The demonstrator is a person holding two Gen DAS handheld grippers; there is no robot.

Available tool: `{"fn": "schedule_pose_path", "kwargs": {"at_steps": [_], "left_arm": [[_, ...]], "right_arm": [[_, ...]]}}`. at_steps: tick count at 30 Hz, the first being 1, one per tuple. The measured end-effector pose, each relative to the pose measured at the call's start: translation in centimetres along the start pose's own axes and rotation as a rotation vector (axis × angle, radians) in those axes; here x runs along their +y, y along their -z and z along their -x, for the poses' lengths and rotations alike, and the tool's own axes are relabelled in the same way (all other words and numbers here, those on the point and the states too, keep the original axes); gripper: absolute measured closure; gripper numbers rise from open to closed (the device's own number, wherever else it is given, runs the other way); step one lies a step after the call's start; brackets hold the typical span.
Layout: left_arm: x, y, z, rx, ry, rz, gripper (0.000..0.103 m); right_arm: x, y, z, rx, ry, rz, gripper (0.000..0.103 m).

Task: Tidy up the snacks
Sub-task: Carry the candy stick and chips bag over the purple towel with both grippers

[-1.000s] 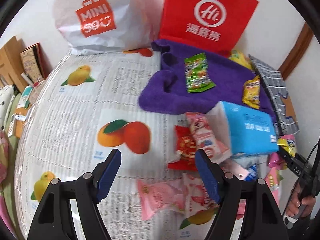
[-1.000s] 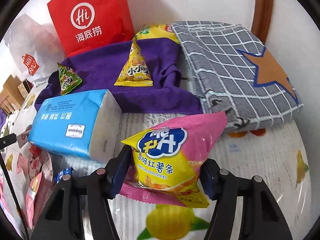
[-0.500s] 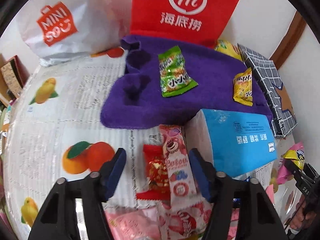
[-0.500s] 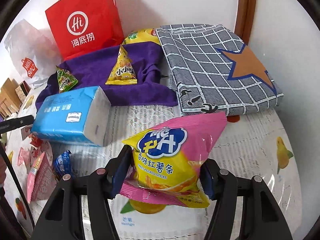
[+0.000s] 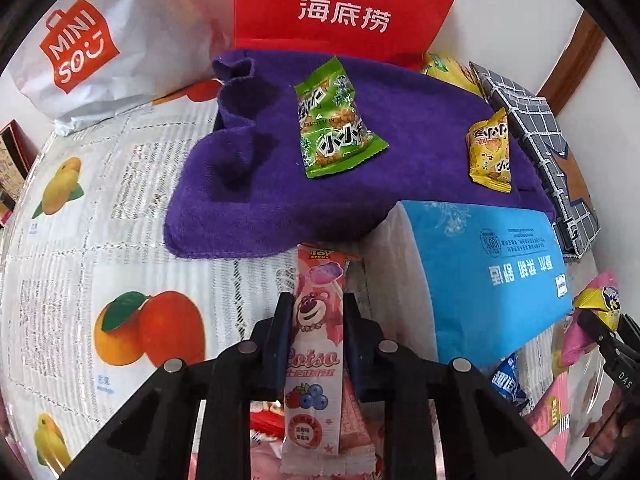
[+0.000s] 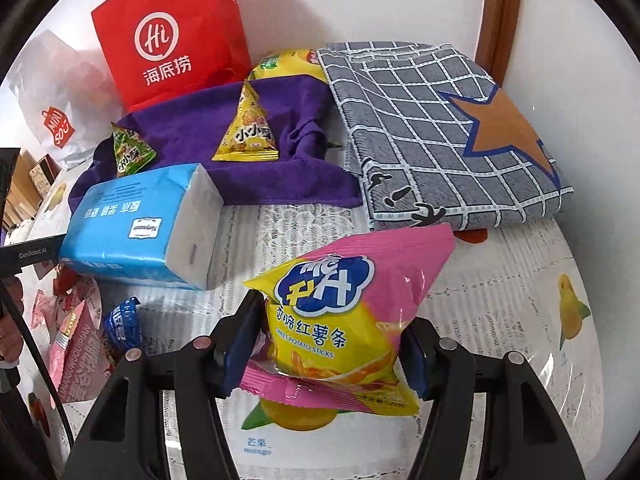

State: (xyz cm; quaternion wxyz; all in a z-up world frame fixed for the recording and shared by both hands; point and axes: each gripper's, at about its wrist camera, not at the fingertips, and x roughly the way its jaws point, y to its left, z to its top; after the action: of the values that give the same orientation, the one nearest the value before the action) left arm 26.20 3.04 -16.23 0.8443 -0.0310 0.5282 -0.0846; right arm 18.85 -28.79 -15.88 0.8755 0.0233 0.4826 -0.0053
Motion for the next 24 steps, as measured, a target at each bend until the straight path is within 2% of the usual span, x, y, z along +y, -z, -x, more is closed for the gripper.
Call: {"fn": "schedule_pose_path", "kwargs": {"at_steps": [12, 24], "left_arm": [[0.6, 2.2, 5.8, -0.067, 0.015, 0.026, 0.081], [-3.1, 4.3, 11.5, -0.136, 0.057, -0.003, 0.08]], "right_arm": [[1.9, -0.1, 3.6, -0.061, -0.011, 0.013, 0.041], [3.6, 0.0, 9.3, -0.143, -0.04, 0.033, 0.041]]}}
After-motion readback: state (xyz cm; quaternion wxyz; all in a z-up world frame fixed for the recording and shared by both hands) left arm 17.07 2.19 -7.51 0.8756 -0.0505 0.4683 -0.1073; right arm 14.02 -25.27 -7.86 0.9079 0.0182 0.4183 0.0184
